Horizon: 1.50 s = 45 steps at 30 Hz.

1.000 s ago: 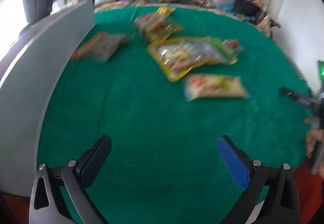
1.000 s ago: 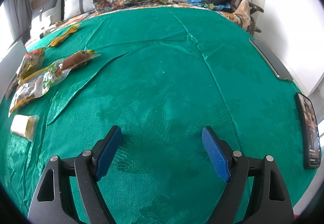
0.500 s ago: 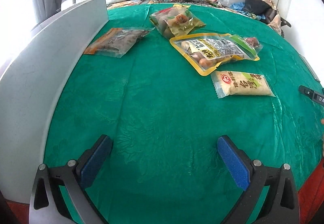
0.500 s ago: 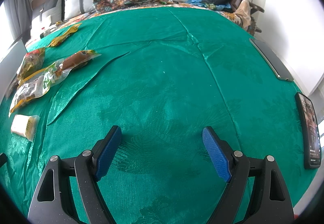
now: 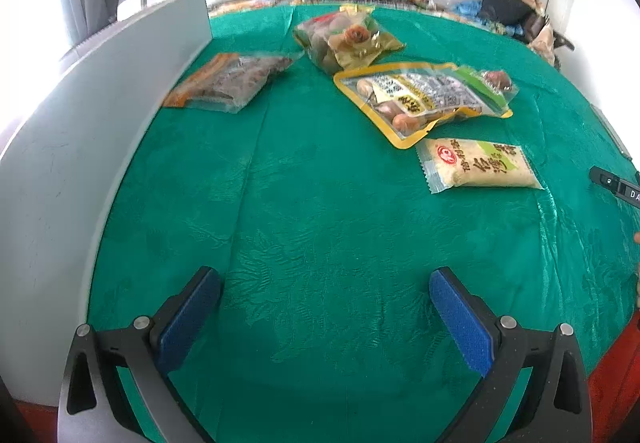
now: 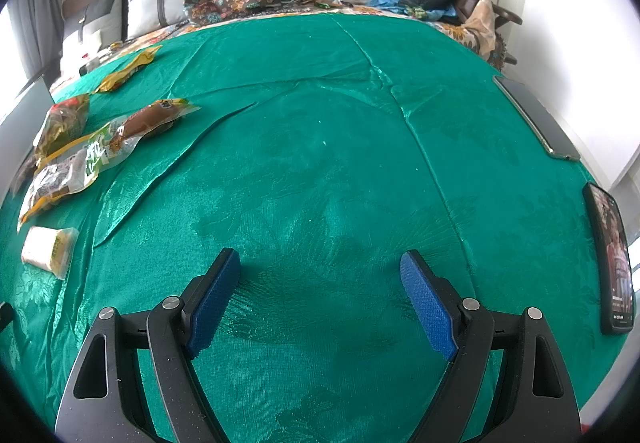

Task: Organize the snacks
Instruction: 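Lower the left tool onto the brown walnut pouch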

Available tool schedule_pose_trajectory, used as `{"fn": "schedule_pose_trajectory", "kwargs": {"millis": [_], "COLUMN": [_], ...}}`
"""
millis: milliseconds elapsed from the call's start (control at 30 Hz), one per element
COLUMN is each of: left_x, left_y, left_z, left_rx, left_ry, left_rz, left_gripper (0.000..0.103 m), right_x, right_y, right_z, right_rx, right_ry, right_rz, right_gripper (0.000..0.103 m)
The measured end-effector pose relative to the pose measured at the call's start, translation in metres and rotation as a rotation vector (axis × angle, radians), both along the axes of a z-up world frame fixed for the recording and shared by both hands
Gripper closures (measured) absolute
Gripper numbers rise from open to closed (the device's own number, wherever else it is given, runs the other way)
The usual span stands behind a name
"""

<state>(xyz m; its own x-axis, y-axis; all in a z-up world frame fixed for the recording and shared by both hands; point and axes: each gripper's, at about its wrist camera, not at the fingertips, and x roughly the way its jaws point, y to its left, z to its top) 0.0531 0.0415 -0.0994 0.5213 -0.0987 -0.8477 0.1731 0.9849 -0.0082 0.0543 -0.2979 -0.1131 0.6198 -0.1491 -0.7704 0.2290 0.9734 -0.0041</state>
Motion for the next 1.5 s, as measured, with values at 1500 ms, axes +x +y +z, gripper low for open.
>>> {"fn": "schedule_pose_trajectory", "kwargs": {"millis": [1500], "left_x": [0.206], "left_y": [0.05], "left_z": [0.006], "left_rx": [0.014], "left_ry": [0.151], "left_rz": [0.228], "left_gripper": [0.018], "right_x": [0.002], "right_y": [0.009], "right_z": [-0.001], "right_rx": [0.004], "right_ry": [0.01], "right_rz": [0.012], "right_gripper": [0.013]}}
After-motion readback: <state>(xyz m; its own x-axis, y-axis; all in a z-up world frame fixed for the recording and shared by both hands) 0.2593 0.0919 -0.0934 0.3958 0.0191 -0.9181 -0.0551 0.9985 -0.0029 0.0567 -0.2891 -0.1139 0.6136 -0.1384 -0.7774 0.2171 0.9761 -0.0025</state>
